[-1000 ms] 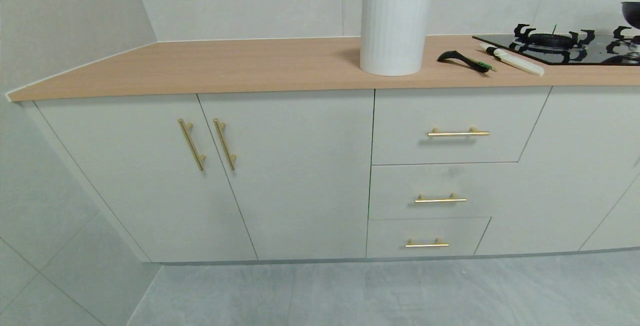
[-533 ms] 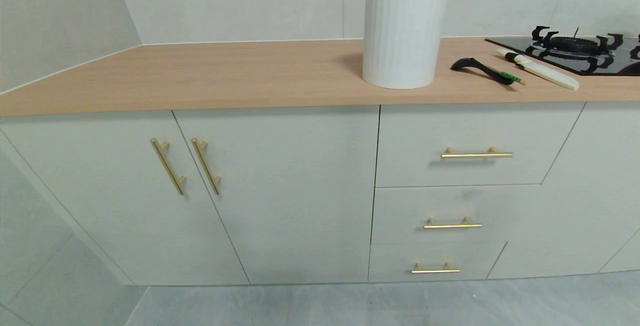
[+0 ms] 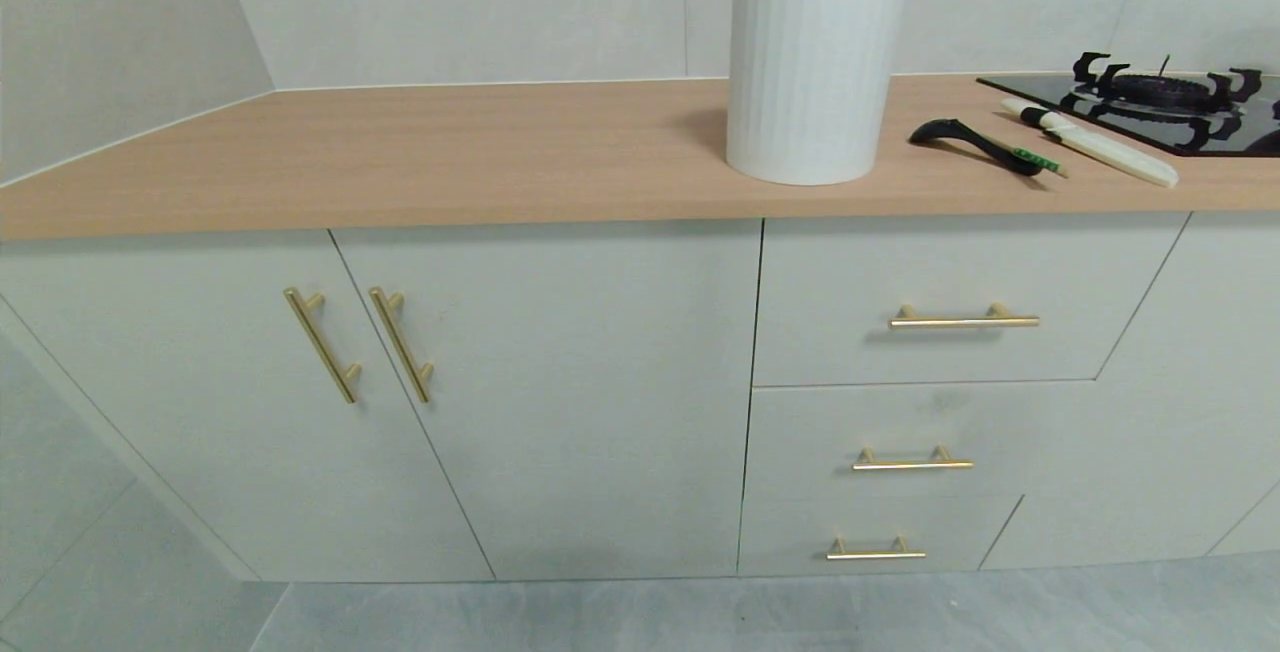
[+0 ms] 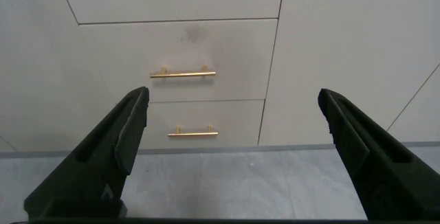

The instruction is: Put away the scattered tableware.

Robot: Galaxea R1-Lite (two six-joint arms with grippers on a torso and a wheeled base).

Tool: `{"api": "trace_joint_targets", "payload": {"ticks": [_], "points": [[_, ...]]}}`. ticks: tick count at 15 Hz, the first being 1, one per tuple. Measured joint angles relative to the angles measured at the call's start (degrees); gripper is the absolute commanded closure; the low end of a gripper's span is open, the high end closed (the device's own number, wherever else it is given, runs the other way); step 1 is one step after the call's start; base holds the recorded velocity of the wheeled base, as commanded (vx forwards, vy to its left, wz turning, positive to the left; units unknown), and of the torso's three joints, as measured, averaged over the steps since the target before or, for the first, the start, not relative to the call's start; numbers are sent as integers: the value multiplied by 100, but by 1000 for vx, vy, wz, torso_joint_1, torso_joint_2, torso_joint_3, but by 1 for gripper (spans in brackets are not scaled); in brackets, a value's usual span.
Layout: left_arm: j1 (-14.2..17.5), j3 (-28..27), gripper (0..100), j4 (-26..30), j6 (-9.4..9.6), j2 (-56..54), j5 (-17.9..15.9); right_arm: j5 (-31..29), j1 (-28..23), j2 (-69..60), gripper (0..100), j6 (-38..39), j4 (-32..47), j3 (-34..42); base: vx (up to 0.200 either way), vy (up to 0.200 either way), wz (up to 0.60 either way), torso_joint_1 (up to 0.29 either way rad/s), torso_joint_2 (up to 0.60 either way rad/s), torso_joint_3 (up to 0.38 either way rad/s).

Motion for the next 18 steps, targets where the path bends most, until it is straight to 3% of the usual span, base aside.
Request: {"api": "trace_joint_targets", "payload": {"ticks": [8, 12, 18], "points": [[0, 0, 0, 0, 2, 0, 2, 13, 6, 2, 0, -37, -7, -6, 0, 0, 0, 0, 0, 0], [-2, -2, 0, 0, 2, 0, 2, 475, 26, 115, 0, 4, 85, -544, 0, 0, 0, 0, 0, 0], [0, 0, 0, 0, 2, 0, 2, 902, 439, 2382, 0, 2, 68, -1368, 0, 0, 0, 0, 0, 0]]}}
